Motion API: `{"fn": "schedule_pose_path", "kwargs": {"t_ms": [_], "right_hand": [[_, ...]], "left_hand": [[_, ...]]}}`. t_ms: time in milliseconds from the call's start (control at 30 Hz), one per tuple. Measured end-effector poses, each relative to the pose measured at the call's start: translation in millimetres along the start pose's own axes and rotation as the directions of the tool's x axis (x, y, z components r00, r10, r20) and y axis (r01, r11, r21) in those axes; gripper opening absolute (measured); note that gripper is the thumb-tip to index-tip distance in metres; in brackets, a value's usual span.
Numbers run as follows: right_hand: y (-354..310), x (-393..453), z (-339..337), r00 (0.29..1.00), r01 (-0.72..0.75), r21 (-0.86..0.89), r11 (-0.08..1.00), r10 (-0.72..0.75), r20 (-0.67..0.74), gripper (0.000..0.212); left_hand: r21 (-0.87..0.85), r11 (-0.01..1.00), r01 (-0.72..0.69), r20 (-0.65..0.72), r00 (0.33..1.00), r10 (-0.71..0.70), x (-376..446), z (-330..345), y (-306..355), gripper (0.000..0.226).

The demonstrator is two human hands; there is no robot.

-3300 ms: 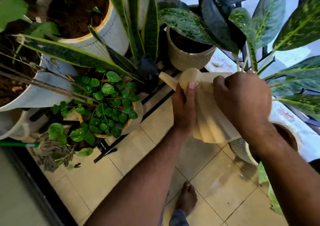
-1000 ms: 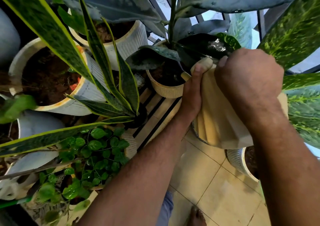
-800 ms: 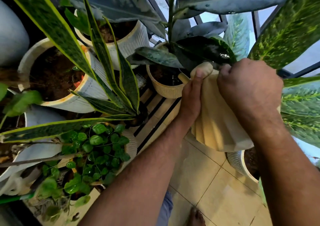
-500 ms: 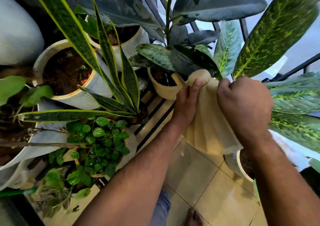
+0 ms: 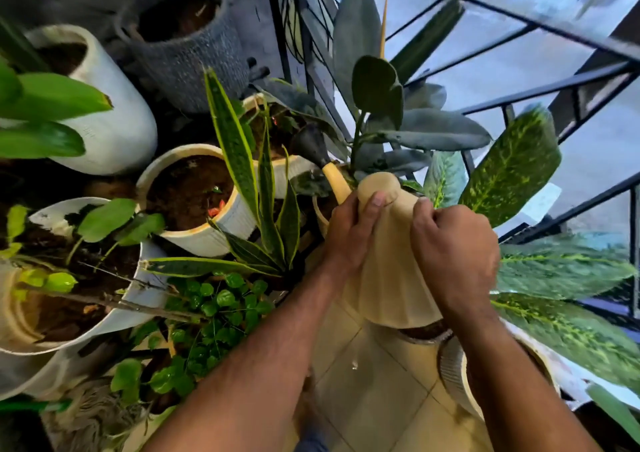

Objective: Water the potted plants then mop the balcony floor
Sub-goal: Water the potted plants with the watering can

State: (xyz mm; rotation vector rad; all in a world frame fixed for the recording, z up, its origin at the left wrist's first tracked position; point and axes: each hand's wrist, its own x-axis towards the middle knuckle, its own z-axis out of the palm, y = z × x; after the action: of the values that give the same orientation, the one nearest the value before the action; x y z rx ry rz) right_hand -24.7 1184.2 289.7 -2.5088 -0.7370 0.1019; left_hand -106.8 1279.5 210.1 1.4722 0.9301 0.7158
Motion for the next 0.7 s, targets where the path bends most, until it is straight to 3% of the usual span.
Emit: {"fn": "schedule_pose_path", "kwargs": {"t_ms": [167, 533, 700], "right_hand": [[-48, 23, -12, 0.999, 0.033, -0.048, 0.998, -0.033, 0.003, 0.058], [-165, 78, -19, 0.969, 0.246, -0.22, 0.944, -0.238, 0.063, 0.052], [-202, 97, -10, 0.949, 0.313, -0.351, 0.882, -0.279, 0.144, 0.047]], "left_hand": [[-0.029, 1.0, 0.001, -0.044, 0.999, -0.002, 28, -22, 29, 0.044], [-0.299, 0.95, 0.093, -0.195, 0.968, -0.156, 93, -56, 68, 0.028], [-0.426, 0.889, 0.169, -0.198, 0.941, -0.274, 113, -69, 80, 0.043]]}}
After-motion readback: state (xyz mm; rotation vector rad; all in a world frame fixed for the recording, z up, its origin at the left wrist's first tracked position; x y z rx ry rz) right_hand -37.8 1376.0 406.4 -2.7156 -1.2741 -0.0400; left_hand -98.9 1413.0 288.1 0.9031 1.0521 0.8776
